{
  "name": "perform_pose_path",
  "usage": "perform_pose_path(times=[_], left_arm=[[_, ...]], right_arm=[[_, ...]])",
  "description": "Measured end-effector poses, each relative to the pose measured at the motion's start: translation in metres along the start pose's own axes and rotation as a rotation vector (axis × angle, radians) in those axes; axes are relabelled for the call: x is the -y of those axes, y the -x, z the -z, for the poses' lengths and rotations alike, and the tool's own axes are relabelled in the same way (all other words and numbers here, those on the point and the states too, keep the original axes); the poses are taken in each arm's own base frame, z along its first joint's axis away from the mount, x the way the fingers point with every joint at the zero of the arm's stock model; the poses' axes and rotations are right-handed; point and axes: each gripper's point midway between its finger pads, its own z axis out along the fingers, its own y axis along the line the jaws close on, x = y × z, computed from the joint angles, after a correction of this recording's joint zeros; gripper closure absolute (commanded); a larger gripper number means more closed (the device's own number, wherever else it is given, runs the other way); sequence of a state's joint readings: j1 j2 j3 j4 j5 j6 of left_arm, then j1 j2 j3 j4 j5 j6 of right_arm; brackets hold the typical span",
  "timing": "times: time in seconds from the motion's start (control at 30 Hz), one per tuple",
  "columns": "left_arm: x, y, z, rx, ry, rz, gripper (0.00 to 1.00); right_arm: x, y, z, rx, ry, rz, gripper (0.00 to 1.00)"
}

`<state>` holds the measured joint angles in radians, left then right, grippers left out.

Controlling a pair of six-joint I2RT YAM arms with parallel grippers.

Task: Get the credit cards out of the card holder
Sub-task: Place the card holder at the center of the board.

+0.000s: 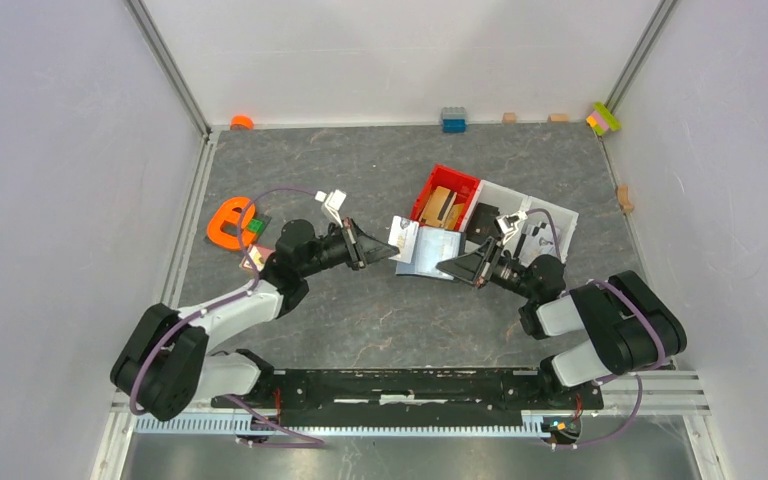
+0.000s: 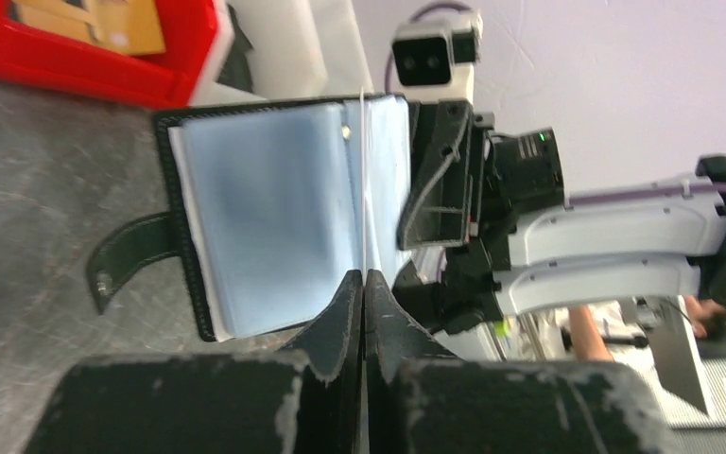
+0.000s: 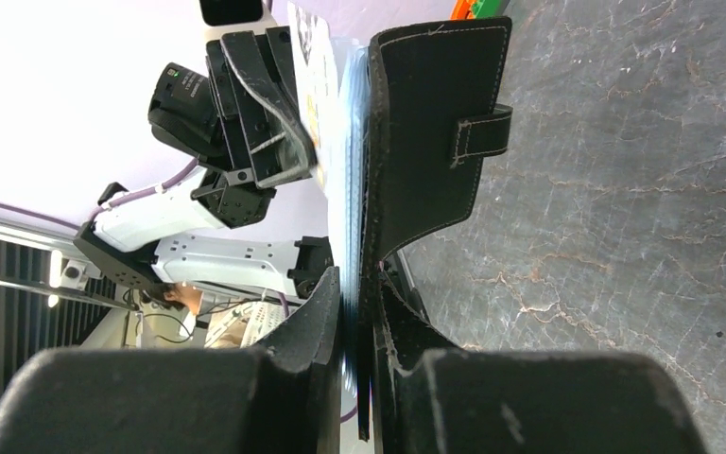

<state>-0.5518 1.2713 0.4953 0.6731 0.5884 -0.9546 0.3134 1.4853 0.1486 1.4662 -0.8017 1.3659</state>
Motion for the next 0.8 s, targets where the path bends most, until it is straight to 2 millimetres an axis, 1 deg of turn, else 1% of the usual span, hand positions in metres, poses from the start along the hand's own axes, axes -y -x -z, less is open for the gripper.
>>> perform_pose_path(times=[0.1, 0.23, 0.3, 0.4, 0.57, 0.67, 0.7, 0.8], left_arm=[[-0.005, 0.010, 0.005, 0.050, 0.047, -0.015, 0.98], [-0.016, 0.015, 0.010, 0.087, 0.112, -0.016, 0.98], [-0.020, 0.016, 0.016, 0.108, 0.144, -0.023, 0.98], [-0.017, 0.022, 0.028, 0.160, 0.170, -0.054, 0.98], [-0.001, 0.039, 0.043, 0.256, 0.166, -0.117, 0.98], [-0.001, 0.042, 0.045, 0.275, 0.176, -0.128, 0.98], [-0.003, 0.042, 0.045, 0.274, 0.183, -0.128, 0.98], [-0.012, 0.039, 0.044, 0.261, 0.211, -0.122, 0.98]], right_arm=[[0.001, 0.000, 0.000, 0.001, -0.001, 0.005, 0.98], [0.001, 0.000, 0.000, 0.000, -0.001, 0.013, 0.98], [0.002, 0.000, 0.000, -0.001, -0.001, 0.031, 0.98], [0.004, -0.002, -0.001, -0.008, -0.004, 0.076, 0.93], [0.023, -0.012, -0.013, -0.065, -0.069, 0.146, 0.91], [0.037, -0.015, -0.022, -0.101, -0.121, 0.180, 0.88], [0.045, -0.017, -0.025, -0.115, -0.147, 0.192, 0.85], [0.067, -0.019, -0.031, -0.150, -0.222, 0.187, 0.72]])
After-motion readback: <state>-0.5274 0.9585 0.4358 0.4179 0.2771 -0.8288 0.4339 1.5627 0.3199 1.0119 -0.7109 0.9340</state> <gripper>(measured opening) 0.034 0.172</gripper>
